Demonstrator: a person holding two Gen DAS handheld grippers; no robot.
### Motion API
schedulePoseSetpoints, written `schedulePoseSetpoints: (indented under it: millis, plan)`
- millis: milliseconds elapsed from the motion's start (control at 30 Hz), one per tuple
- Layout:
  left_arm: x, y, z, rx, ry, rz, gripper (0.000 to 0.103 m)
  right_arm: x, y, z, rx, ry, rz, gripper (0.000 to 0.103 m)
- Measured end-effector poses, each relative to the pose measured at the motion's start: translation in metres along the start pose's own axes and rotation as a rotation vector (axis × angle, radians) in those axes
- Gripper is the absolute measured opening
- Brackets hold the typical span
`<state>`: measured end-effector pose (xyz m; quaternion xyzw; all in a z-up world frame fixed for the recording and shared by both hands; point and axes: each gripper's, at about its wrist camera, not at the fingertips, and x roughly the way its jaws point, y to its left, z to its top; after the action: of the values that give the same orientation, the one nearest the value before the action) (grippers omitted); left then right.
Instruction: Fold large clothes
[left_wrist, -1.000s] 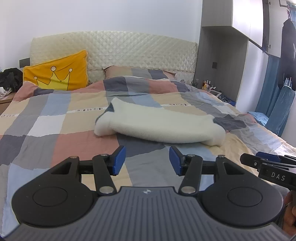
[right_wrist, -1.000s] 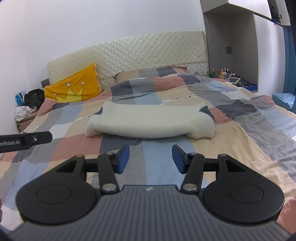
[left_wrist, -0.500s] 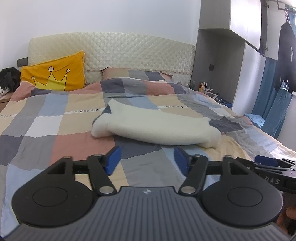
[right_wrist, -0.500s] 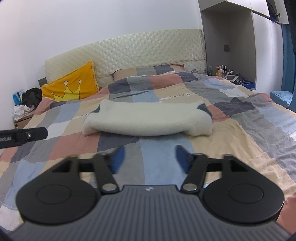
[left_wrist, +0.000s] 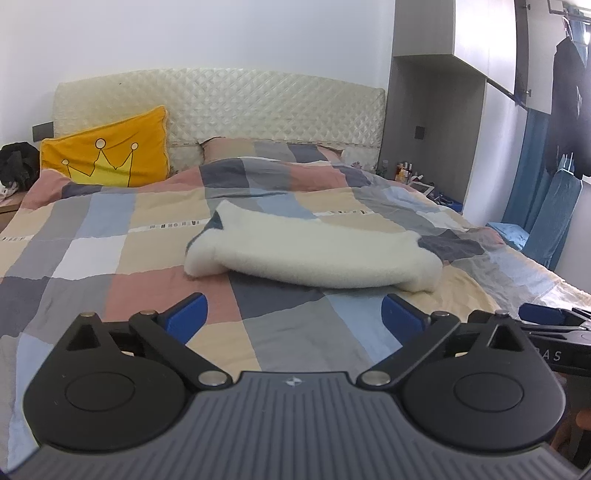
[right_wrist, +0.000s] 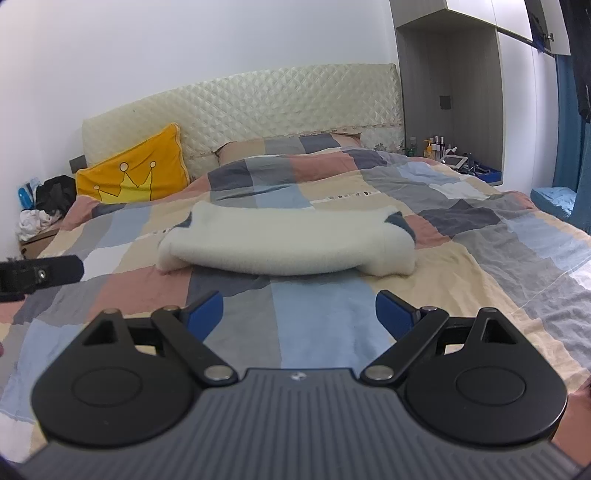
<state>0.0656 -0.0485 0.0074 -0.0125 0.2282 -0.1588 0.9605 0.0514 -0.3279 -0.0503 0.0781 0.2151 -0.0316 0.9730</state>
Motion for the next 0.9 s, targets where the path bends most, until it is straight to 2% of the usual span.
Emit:
schedulePoseSetpoints:
  millis: [33, 67, 900]
  plan:
    - [-0.0006, 0.0006, -0.0007, -0.009, -0.004, 0.006, 0.102, 0.0008, -0.0009, -0.0002, 0.002, 0.009, -0.004, 0.102]
    - [-0.001, 0.0021, -0.0007, -0.017, -0.005, 0.007, 0.102, 0.0012, -0.0027, -0.0003, 0.011, 0.014, -0.003, 0.103]
    - [0.0047, -0.002, -0.0013, 0.012, 0.043, 0.002, 0.102, -0.0031, -0.0029, 0.0001, 0.017, -0.01, -0.009, 0.103]
